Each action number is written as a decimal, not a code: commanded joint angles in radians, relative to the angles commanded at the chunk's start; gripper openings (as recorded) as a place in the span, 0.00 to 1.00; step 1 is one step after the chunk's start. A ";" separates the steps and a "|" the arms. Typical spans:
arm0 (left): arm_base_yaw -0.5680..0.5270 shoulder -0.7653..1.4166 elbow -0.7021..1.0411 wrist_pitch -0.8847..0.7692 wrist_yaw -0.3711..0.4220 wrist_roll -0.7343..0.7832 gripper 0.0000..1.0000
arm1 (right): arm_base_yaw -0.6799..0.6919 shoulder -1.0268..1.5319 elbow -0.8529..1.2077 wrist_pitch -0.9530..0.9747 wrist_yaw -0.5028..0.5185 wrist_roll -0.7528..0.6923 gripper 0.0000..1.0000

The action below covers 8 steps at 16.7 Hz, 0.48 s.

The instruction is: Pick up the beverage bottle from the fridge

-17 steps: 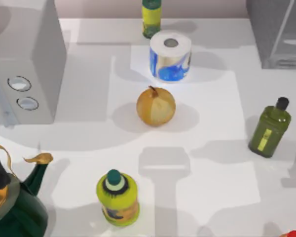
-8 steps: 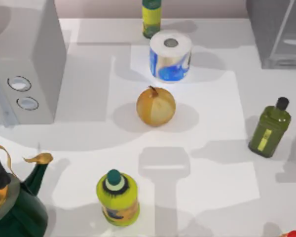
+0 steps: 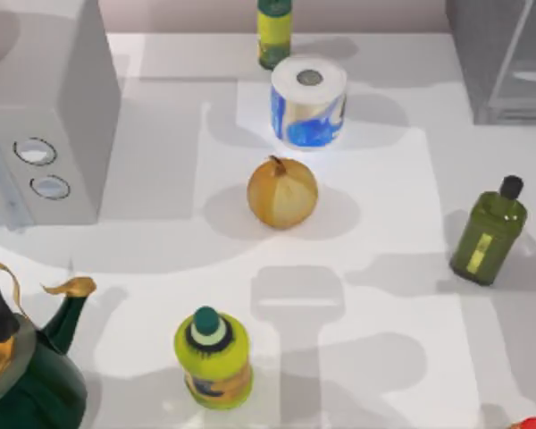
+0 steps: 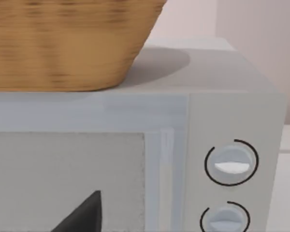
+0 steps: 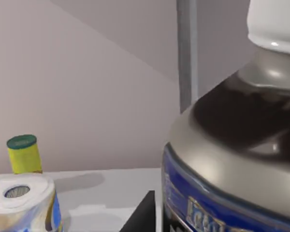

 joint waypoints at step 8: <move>0.000 0.000 0.000 0.000 0.000 0.000 1.00 | 0.595 0.660 0.121 0.356 0.607 0.073 0.00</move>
